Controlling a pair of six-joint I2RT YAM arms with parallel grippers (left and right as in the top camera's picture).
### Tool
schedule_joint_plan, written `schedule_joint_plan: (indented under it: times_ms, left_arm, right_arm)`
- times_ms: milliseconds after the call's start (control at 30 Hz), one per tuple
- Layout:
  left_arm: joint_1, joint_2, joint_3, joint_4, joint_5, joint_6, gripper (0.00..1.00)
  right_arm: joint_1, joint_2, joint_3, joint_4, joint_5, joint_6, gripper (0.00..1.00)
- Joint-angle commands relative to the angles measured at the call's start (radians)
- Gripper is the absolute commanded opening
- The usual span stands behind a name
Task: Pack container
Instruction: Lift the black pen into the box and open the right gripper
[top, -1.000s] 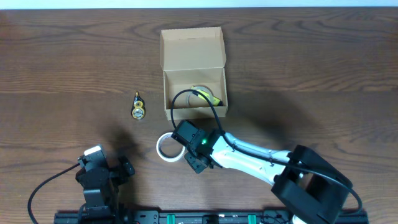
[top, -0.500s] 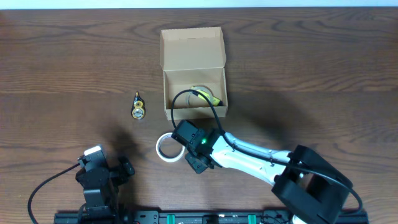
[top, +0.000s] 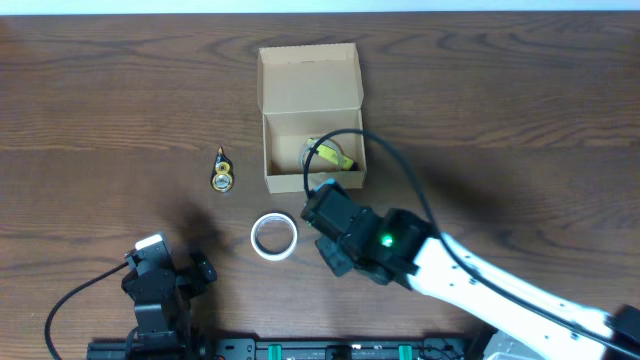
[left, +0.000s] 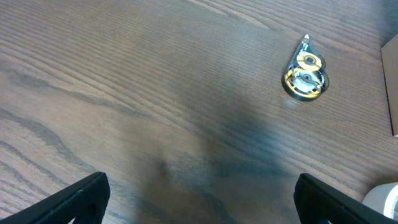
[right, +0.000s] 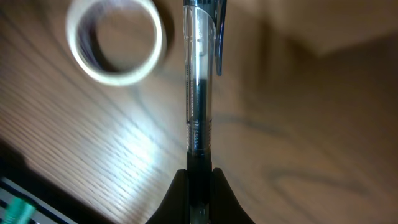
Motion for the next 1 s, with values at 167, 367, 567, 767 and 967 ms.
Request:
schedule_joint_plan:
  times_ms: [167, 367, 567, 767, 967]
  left_arm:
    - [0.002, -0.003, -0.013, -0.007, -0.01, 0.014, 0.95]
    - [0.002, -0.003, -0.013, -0.007, -0.01, 0.014, 0.96]
    - [0.002, -0.003, -0.013, -0.007, -0.01, 0.014, 0.95]
    - [0.002, -0.003, -0.013, -0.007, -0.01, 0.014, 0.95]
    - [0.002, -0.003, -0.013, -0.007, -0.01, 0.014, 0.96]
  right_arm:
    - [-0.171, 0.062, 0.27, 0.006, 0.082, -0.15, 0.01]
    - [-0.244, 0.22, 0.423, -0.004, 0.067, -0.243, 0.01]
    - [-0.275, 0.445, 0.62, -0.115, 0.066, -0.266, 0.01]
    - [-0.28, 0.532, 0.631, -0.131, 0.047, -0.301, 0.01]
    - [-0.285, 0.61, 0.631, -0.121, 0.048, -0.34, 0.01]
